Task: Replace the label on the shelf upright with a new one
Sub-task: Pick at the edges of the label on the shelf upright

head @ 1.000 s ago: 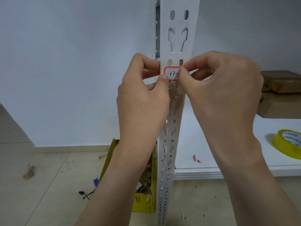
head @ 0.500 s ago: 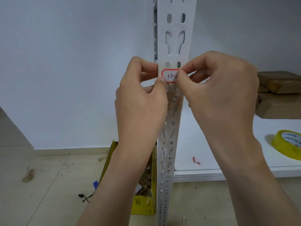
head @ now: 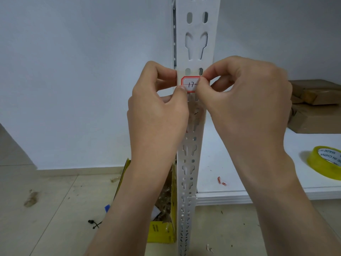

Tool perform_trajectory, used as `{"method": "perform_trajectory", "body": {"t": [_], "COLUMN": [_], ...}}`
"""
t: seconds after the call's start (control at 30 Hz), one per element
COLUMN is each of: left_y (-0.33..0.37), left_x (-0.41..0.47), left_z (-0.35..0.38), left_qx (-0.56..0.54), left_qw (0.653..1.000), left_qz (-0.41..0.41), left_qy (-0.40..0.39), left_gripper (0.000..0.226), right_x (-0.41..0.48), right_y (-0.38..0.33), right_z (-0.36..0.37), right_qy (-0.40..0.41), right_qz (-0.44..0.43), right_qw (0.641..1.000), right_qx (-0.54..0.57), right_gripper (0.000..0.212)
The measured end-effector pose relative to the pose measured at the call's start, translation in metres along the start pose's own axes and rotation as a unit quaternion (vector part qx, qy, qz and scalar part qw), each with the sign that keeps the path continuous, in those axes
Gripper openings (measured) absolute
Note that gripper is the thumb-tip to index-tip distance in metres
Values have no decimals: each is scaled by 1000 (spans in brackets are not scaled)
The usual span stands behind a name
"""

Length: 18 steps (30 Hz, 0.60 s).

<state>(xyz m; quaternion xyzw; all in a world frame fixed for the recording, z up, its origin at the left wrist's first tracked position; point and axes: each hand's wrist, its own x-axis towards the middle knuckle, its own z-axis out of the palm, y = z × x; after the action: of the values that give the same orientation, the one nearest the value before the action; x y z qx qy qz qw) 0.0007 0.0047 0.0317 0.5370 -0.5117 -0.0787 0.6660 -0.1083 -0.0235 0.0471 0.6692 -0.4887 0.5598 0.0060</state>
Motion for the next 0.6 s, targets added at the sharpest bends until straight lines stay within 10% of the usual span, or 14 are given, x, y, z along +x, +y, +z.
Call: {"method": "perform_trajectory", "body": {"t": [0.6], "left_y": [-1], "left_x": [2], "left_z": [-1], "left_qx": [17], "left_qw": [1000], "left_qz": [-4], "left_qy": [-5], "left_gripper": [25], "right_x": [0], "right_y": [1], "right_z": [-1], "right_qy": [4], "right_qz": [3], "right_qw": [1000], "right_qx": [1], "right_gripper": [9]}}
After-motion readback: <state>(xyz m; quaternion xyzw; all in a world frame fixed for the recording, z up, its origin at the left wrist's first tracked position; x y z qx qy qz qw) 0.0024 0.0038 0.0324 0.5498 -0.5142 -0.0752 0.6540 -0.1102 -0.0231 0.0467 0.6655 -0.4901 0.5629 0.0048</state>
